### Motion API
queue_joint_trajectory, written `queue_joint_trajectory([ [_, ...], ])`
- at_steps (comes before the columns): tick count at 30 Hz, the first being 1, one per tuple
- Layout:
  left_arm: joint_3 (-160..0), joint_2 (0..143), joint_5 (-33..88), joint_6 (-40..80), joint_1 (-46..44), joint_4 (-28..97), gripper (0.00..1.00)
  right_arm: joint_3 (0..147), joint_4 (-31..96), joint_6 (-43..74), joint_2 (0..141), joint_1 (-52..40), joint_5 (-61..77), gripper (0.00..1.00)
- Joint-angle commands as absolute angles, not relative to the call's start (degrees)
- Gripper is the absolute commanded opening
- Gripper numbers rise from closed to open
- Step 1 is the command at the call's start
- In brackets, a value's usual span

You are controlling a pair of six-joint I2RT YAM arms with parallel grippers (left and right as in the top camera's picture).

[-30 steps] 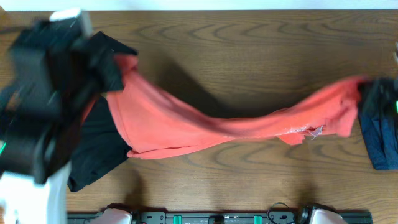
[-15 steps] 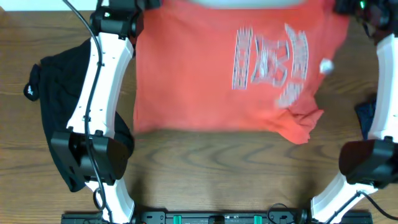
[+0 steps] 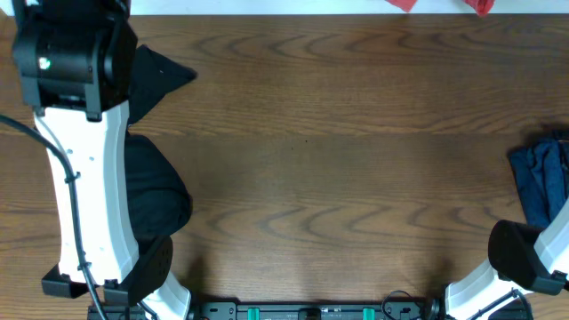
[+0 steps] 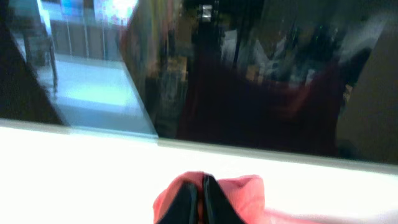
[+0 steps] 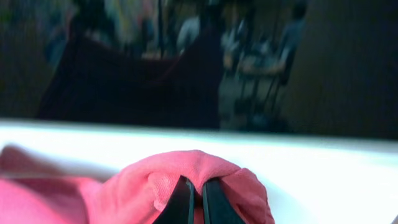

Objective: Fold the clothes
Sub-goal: 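Lay the shirt flat on the table with both grippers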

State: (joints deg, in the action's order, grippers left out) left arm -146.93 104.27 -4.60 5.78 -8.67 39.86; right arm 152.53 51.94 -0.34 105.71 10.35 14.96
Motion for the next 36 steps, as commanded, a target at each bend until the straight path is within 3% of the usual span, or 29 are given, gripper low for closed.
queue_joint_trajectory([
  [1, -143.5, 108.6, -3.4, 5.0, -8.4, 48.8, 0.06, 148.9, 57.9, -4.9, 110.5, 9.6, 18.9, 0.01],
  [12, -128.8, 110.0, -3.4, 5.2, -8.4, 74.0, 0.06, 133.8, 76.6, -11.4, 115.8, 6.3, 20.6, 0.01],
  [19, -127.6, 109.2, -3.4, 9.6, -8.4, 85.1, 0.06, 133.2, 87.7, -10.3, 114.7, 6.5, 23.2, 0.02],
  [24, -127.6, 107.8, -3.4, 12.2, -8.4, 95.0, 0.06, 133.0, 97.0, -7.4, 111.5, 6.5, 16.6, 0.01],
  [29, -123.3, 105.5, -1.7, 13.6, -8.4, 96.8, 0.06, 124.2, 97.3, -1.6, 104.4, 6.3, 10.2, 0.02],
  [36, -107.6, 96.5, -3.9, 16.8, -8.4, 96.1, 0.06, 97.9, 91.4, 2.8, 85.0, 7.1, 6.6, 0.02],
])
